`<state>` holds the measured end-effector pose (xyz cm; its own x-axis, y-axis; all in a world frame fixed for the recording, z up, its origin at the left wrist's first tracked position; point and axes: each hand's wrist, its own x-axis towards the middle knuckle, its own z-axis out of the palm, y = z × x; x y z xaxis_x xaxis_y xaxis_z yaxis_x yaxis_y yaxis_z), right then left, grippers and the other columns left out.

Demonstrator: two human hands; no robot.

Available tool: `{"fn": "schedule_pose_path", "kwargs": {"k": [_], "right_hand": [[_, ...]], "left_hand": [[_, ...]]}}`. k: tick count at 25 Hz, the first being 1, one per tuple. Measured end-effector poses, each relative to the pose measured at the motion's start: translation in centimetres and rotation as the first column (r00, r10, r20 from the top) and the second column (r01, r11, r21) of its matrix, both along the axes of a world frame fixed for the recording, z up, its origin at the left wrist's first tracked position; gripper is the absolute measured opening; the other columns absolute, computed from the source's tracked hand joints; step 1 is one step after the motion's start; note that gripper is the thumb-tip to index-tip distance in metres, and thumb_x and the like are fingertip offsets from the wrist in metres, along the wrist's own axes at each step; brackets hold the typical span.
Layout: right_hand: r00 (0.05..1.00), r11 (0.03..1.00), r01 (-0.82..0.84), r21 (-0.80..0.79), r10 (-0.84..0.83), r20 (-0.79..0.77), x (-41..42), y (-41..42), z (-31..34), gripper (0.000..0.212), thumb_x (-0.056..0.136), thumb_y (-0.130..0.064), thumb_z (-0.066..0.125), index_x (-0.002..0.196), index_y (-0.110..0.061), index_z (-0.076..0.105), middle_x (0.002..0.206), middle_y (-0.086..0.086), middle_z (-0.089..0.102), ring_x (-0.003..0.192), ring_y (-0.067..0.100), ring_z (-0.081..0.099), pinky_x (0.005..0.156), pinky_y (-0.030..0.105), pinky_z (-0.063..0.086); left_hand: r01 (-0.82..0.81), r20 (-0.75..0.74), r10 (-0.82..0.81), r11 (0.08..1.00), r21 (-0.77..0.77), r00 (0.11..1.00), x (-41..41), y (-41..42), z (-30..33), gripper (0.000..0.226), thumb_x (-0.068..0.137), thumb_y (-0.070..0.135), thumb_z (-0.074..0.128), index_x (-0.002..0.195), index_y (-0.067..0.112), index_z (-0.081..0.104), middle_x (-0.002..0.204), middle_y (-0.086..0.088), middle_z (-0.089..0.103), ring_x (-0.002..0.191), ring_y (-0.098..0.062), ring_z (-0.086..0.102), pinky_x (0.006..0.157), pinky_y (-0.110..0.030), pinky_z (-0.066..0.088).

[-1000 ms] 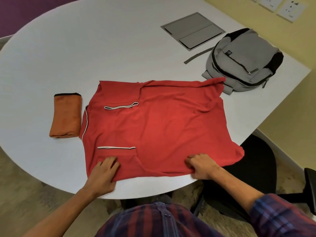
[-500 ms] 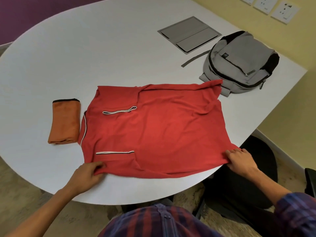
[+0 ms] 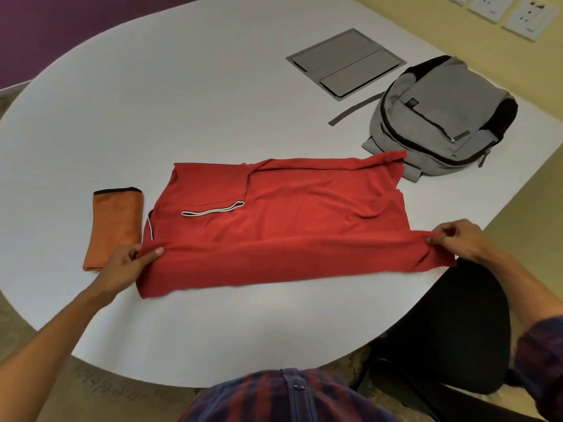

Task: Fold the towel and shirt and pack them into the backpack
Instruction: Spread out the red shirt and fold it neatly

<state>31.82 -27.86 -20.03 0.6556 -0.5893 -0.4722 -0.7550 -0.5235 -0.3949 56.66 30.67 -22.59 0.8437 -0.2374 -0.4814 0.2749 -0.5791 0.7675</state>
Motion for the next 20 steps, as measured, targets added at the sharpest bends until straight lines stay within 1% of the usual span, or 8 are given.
{"fn": "schedule_pose_path", "kwargs": {"k": [3,7,9,11,13,15,18,20], "right_hand": [[0.997,0.992,0.037,-0.123,-0.027,0.077,2.9,-0.5,-2.5,0.039,0.081,-0.052,0.069,0.096,-0.016,0.07,0.095,0.007,0.067,0.094,0.031,0.061,0.079,0.038,0.047],[0.983,0.993,0.078,-0.083,-0.091,-0.158,4.1,-1.2,-5.5,0.076,0.073,-0.068,0.068,0.127,-0.018,0.054,0.118,0.008,0.063,0.113,0.034,0.057,0.095,0.046,0.044],[0.967,0.997,0.071,-0.037,-0.078,-0.243,3.7,-1.9,-6.1,0.074,0.069,-0.061,0.076,0.124,-0.015,0.057,0.12,0.01,0.063,0.11,0.033,0.057,0.093,0.043,0.044],[0.979,0.997,0.071,-0.029,-0.076,-0.189,3.1,-2.2,-6.5,0.052,0.072,-0.047,0.08,0.108,-0.013,0.064,0.112,0.012,0.066,0.099,0.031,0.058,0.087,0.04,0.046],[0.991,0.994,0.093,-0.062,-0.098,-0.092,2.7,-1.7,-6.6,0.034,0.076,-0.037,0.078,0.098,-0.014,0.065,0.108,0.012,0.067,0.094,0.03,0.058,0.084,0.041,0.047],[0.99,0.985,0.098,-0.141,-0.11,-0.083,2.4,-0.6,-6.1,0.04,0.076,-0.042,0.076,0.1,-0.015,0.061,0.106,0.008,0.066,0.093,0.03,0.058,0.078,0.038,0.046],[0.937,0.962,0.039,-0.27,-0.129,-0.324,1.7,0.5,-5.5,0.072,0.064,-0.07,0.074,0.102,-0.016,0.047,0.098,0.006,0.058,0.088,0.029,0.057,0.072,0.036,0.043],[0.879,0.98,0.058,-0.188,-0.14,-0.456,1.2,0.7,-5.9,0.081,0.057,-0.076,0.073,0.102,-0.013,0.05,0.096,0.005,0.062,0.082,0.024,0.061,0.071,0.035,0.048]], "left_hand": [[-0.145,0.01,0.145,0.989,0.005,0.989,2.5,-2.4,-0.7,0.045,0.085,0.043,0.064,0.101,0.002,0.068,0.098,-0.008,0.066,0.091,-0.023,0.058,0.079,-0.034,0.043],[-0.162,0.022,0.16,0.975,0.15,0.987,3.1,-3.9,-1.9,0.047,0.087,0.046,0.062,0.115,0.009,0.064,0.117,-0.014,0.062,0.106,-0.032,0.057,0.087,-0.038,0.044],[-0.071,-0.053,0.093,0.945,0.321,0.994,2.5,-3.5,-2.6,0.066,0.083,0.04,0.07,0.135,0.006,0.049,0.133,-0.017,0.054,0.114,-0.037,0.055,0.094,-0.043,0.045],[-0.024,-0.11,0.07,0.926,0.377,0.992,1.9,-3.0,-3.4,0.071,0.08,0.029,0.074,0.139,0.003,0.044,0.136,-0.018,0.052,0.114,-0.04,0.054,0.096,-0.046,0.045],[-0.036,-0.103,0.078,0.932,0.361,0.992,1.4,-3.0,-3.7,0.061,0.079,0.023,0.075,0.132,0.003,0.051,0.13,-0.017,0.057,0.106,-0.037,0.057,0.092,-0.044,0.047],[-0.062,-0.076,0.091,0.946,0.32,0.993,1.0,-3.0,-3.3,0.039,0.077,0.021,0.074,0.111,0.004,0.063,0.113,-0.017,0.064,0.091,-0.033,0.058,0.082,-0.04,0.047],[-0.062,0.044,0.047,0.885,0.462,0.998,0.1,-2.4,-2.8,0.043,0.059,0.043,0.065,0.084,0.009,0.064,0.088,-0.014,0.066,0.079,-0.033,0.059,0.076,-0.043,0.048],[-0.023,0.087,-0.037,0.803,0.596,0.996,-0.7,-1.4,-3.5,0.046,0.055,0.049,0.062,0.082,0.011,0.062,0.095,-0.017,0.062,0.09,-0.038,0.057,0.081,-0.051,0.048]]}}
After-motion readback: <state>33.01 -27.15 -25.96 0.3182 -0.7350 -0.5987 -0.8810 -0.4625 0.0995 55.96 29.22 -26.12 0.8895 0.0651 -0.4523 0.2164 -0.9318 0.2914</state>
